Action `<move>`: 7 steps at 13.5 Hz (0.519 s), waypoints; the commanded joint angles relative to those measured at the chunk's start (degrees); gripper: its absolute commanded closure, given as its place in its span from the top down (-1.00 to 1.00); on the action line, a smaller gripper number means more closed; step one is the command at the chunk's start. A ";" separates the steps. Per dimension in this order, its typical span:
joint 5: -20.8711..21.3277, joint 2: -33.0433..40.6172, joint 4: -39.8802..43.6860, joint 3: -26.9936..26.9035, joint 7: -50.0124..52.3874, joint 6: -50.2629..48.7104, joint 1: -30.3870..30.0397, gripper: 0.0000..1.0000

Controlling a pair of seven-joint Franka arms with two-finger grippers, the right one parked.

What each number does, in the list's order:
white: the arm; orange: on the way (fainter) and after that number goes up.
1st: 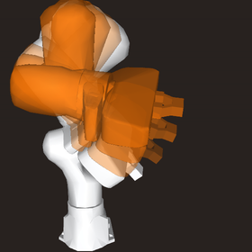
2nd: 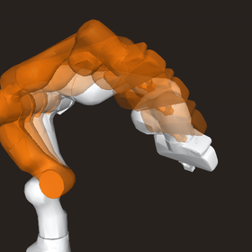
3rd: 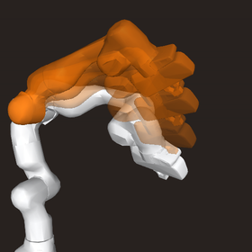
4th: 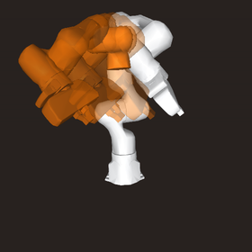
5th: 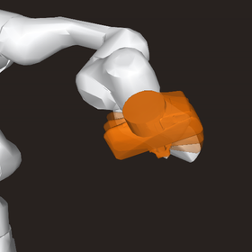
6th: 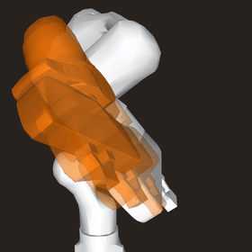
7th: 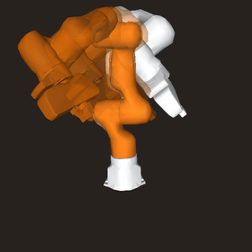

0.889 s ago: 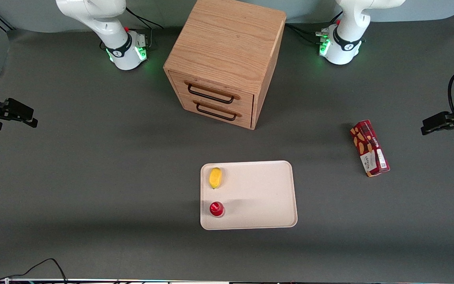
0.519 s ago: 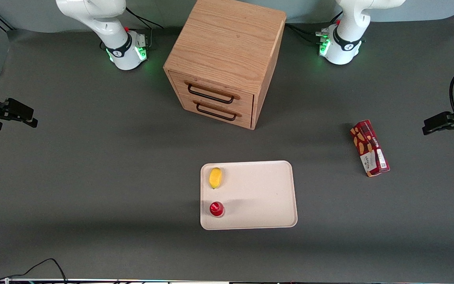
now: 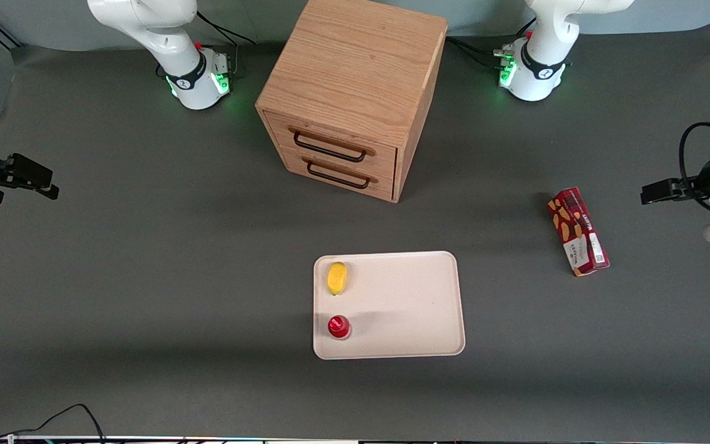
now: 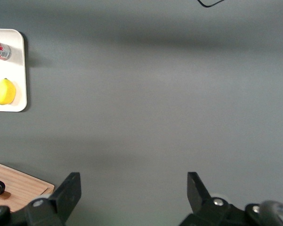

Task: Place red cookie box on tray
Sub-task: 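Move the open left gripper down over the red cookie box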

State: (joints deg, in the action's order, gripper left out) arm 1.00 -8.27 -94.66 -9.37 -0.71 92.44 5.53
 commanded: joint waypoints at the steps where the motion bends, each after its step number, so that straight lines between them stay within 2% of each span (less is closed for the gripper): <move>1: 0.75 6.42 -17.27 -2.31 0.27 13.59 0.44 1.00; 7: -1.09 3.27 -33.64 -2.58 5.00 37.76 0.62 1.00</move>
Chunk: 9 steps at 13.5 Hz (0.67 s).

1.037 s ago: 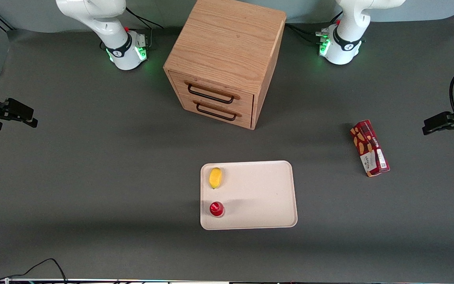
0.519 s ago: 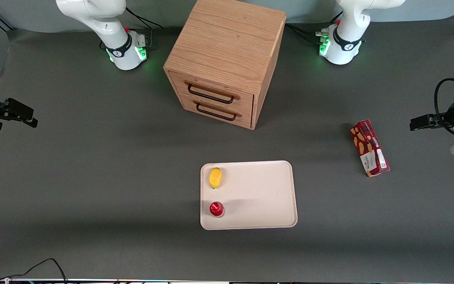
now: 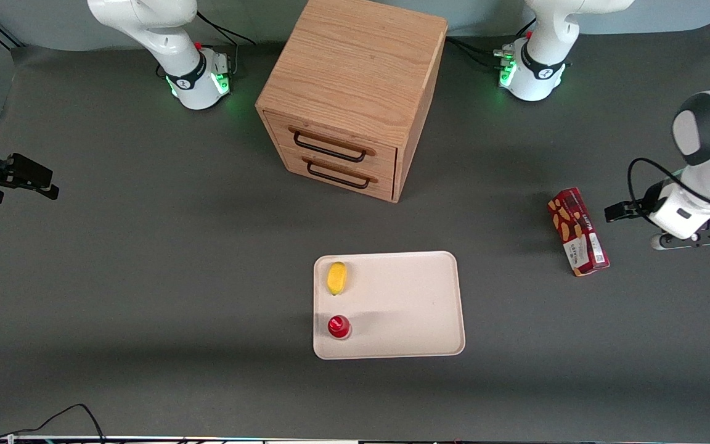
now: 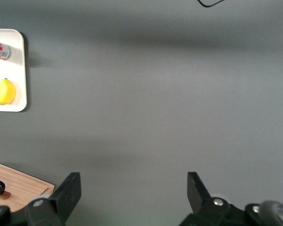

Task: Place red cookie box on tray
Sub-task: 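Move the open left gripper down over the red cookie box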

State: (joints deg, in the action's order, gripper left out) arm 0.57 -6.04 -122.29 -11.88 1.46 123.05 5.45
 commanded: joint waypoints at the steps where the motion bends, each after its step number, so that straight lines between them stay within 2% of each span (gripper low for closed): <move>1: -1.18 -0.62 -7.34 0.01 2.93 11.29 0.97 1.00; 4: -4.78 -6.16 -7.70 0.27 2.84 18.08 1.23 1.00; 6: -5.05 -8.63 -7.70 0.45 2.84 21.34 1.23 1.00; 7: -5.57 -9.42 -7.70 0.45 2.76 22.92 1.23 0.75; 8: -6.10 -9.95 -7.79 0.54 2.67 23.81 1.32 0.16; 9: -6.10 -10.04 -7.70 0.89 2.67 23.81 1.23 -0.66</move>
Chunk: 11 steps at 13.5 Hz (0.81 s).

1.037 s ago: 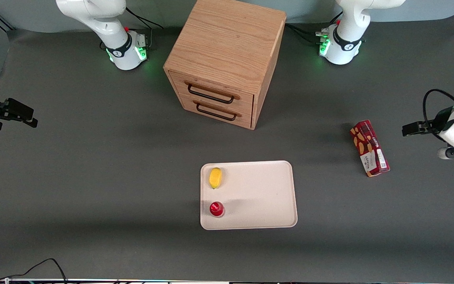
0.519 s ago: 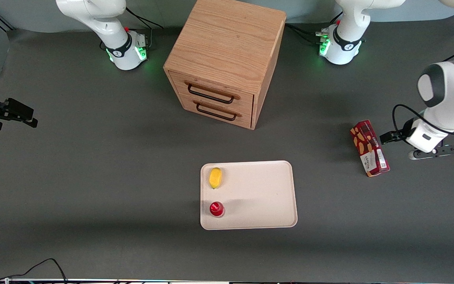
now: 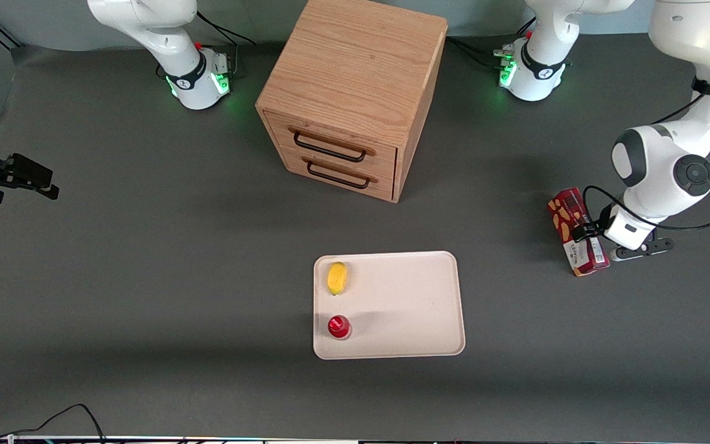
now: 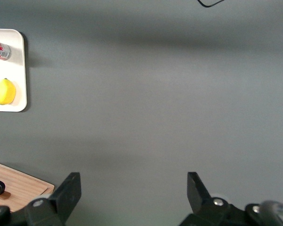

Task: Place red cookie box on tray
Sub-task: 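Move the open left gripper down over the red cookie box, then close the left gripper on the box and lift it upright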

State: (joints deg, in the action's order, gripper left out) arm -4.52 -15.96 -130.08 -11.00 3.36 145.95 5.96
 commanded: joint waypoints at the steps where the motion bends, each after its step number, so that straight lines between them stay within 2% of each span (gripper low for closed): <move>1: -1.02 -0.03 0.17 0.01 0.86 0.56 0.80 -1.00; 4: -1.10 3.64 1.05 1.24 1.21 -4.51 0.98 -1.00; 7: -0.41 12.51 6.65 1.86 1.65 -20.29 1.07 -1.00; 9: 0.04 15.95 16.29 1.86 1.30 -36.88 1.07 -1.00; 11: 1.96 15.70 29.64 1.95 1.21 -52.63 1.16 -1.00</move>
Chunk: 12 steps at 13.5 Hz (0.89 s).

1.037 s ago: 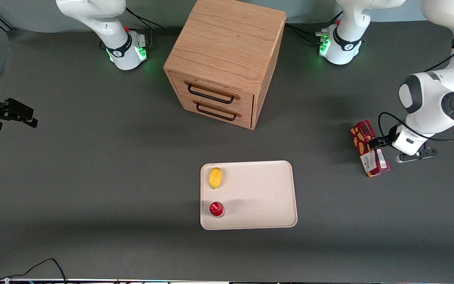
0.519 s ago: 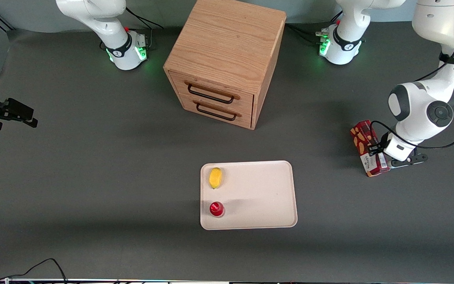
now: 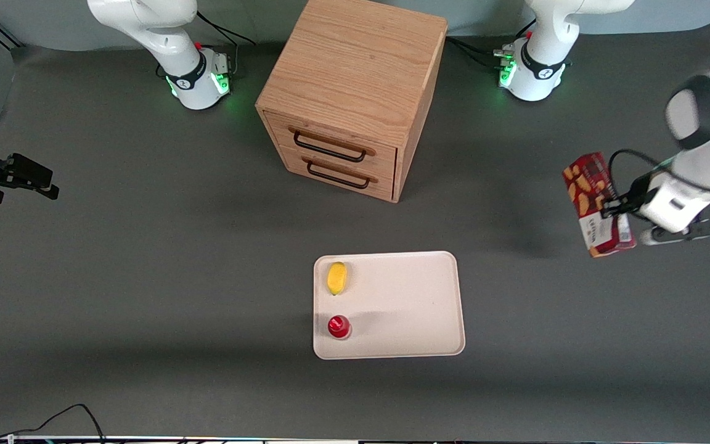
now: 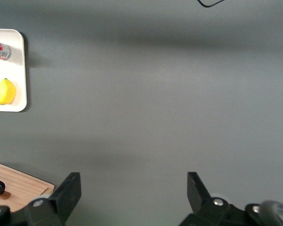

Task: Place red cookie box on tray
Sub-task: 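Close the left gripper on the box and lift it upright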

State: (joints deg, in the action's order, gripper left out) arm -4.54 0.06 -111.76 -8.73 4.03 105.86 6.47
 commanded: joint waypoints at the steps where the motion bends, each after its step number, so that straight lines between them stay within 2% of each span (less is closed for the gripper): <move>1: 2.08 -0.67 16.08 -0.24 0.80 -17.57 0.82 -1.00; 4: 1.29 -3.74 25.86 1.16 3.24 -22.88 1.70 -1.00; 6: 0.15 -8.39 30.87 6.42 12.00 -23.07 1.70 -1.00; 7: -0.55 -11.63 33.07 10.45 19.97 -22.37 1.70 -1.00; 10: -0.30 -24.19 43.78 20.57 38.11 -18.16 1.96 -1.00; 12: 1.71 -30.53 46.10 21.56 40.17 -11.41 5.20 -1.00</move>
State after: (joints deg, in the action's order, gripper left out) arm -4.40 -22.86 -73.27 12.42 40.85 92.25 9.54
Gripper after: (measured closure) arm 0.885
